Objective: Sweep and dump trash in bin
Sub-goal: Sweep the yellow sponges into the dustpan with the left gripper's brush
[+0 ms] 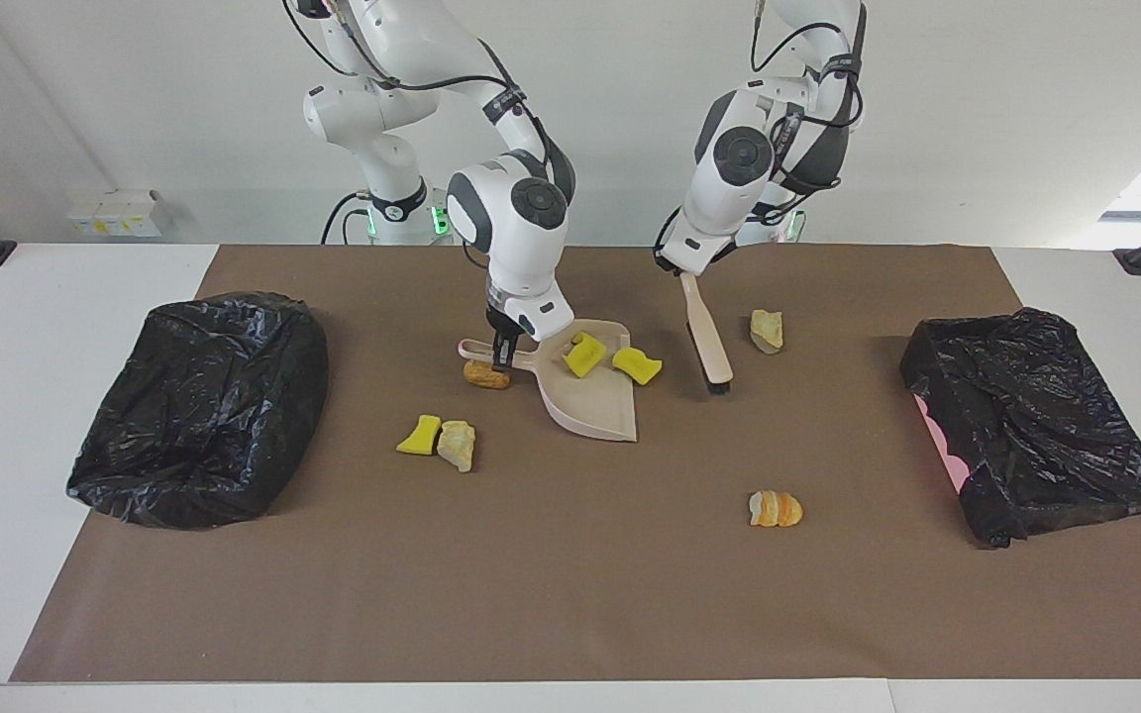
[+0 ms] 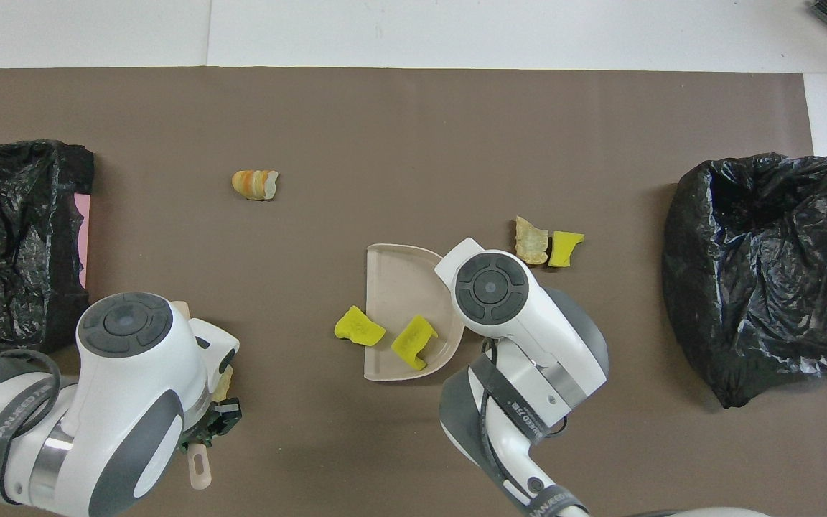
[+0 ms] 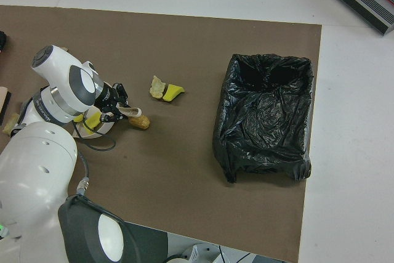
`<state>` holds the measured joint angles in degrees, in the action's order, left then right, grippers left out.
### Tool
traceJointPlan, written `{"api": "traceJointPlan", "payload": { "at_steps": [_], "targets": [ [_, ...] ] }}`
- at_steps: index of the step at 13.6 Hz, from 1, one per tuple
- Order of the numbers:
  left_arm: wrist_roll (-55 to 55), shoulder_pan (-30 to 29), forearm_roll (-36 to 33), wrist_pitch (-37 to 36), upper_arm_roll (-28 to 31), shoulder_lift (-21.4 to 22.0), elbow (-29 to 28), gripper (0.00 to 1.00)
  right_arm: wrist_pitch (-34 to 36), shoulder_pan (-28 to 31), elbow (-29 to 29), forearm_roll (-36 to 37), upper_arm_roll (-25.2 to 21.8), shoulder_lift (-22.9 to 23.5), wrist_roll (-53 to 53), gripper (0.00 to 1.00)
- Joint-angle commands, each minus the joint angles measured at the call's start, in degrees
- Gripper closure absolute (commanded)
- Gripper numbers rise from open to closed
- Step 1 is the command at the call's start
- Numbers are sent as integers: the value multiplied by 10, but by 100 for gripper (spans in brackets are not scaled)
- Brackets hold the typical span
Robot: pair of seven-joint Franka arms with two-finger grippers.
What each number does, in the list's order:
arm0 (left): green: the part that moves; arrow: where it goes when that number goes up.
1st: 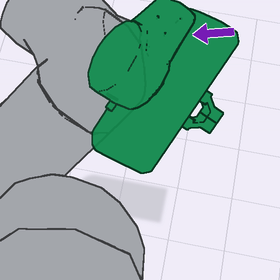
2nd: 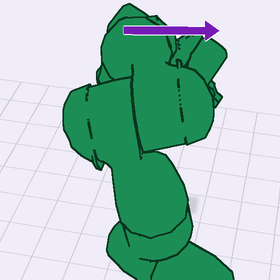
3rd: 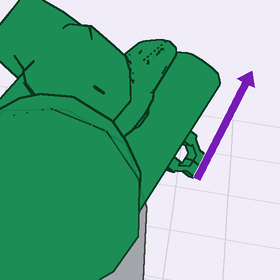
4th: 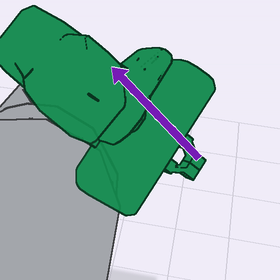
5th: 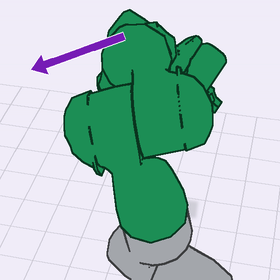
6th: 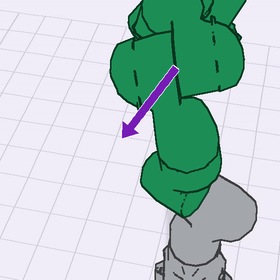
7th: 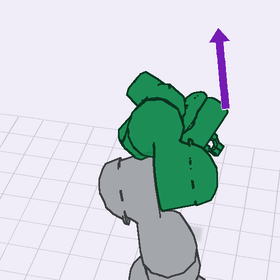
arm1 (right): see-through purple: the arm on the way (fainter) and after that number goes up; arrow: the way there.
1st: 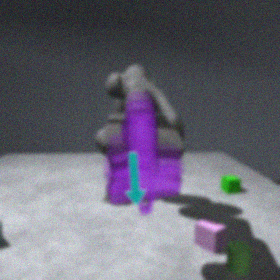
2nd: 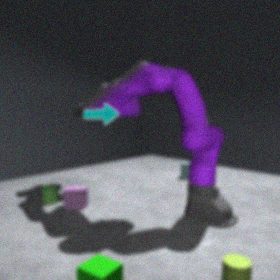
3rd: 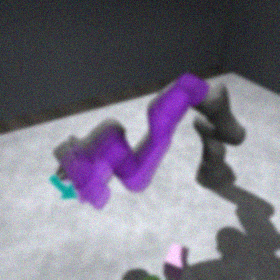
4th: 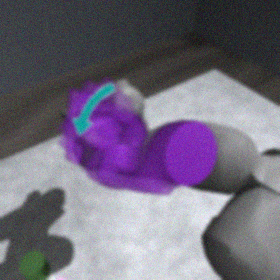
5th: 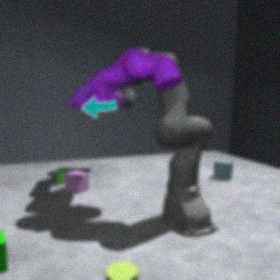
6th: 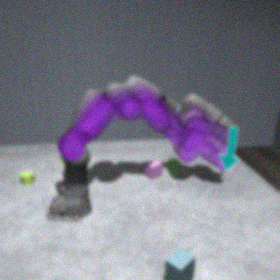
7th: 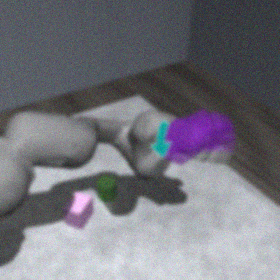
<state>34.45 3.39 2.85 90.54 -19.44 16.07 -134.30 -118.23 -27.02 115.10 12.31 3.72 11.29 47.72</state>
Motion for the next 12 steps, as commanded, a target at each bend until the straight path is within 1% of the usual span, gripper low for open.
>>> {"api": "traceJointPlan", "payload": {
  "at_steps": [1, 2, 3, 5, 7, 8, 10, 12],
  "targets": [
    [8, -1, -10, 8, 2, 90, -92, 100, -12, 7, 0, 2, 3, 6, -17, 100],
    [12, -1, -10, 9, 3, 103, -109, 100, -12, 7, 0, 2, 3, 5, -17, 100],
    [33, -1, -9, 14, 3, 104, -125, 100, -12, 7, 0, 2, 3, 5, -17, 100],
    [54, -1, 8, 48, 3, 103, -134, 100, -12, 7, 0, 2, 3, 5, -17, 100],
    [55, 3, 64, 67, 3, 94, -134, 100, -12, 7, 0, 2, 3, 5, -17, 100],
    [56, 7, 85, 101, 1, 85, -133, 100, -12, 7, 0, 2, 3, 5, -17, 100],
    [67, 19, 120, 162, -10, 54, -127, 100, -12, 7, 0, 2, 3, 5, -17, 100],
    [60, 23, 136, 213, -17, 19, -99, 100, -13, 7, 0, 2, 3, 5, -17, 100]
  ]
}}
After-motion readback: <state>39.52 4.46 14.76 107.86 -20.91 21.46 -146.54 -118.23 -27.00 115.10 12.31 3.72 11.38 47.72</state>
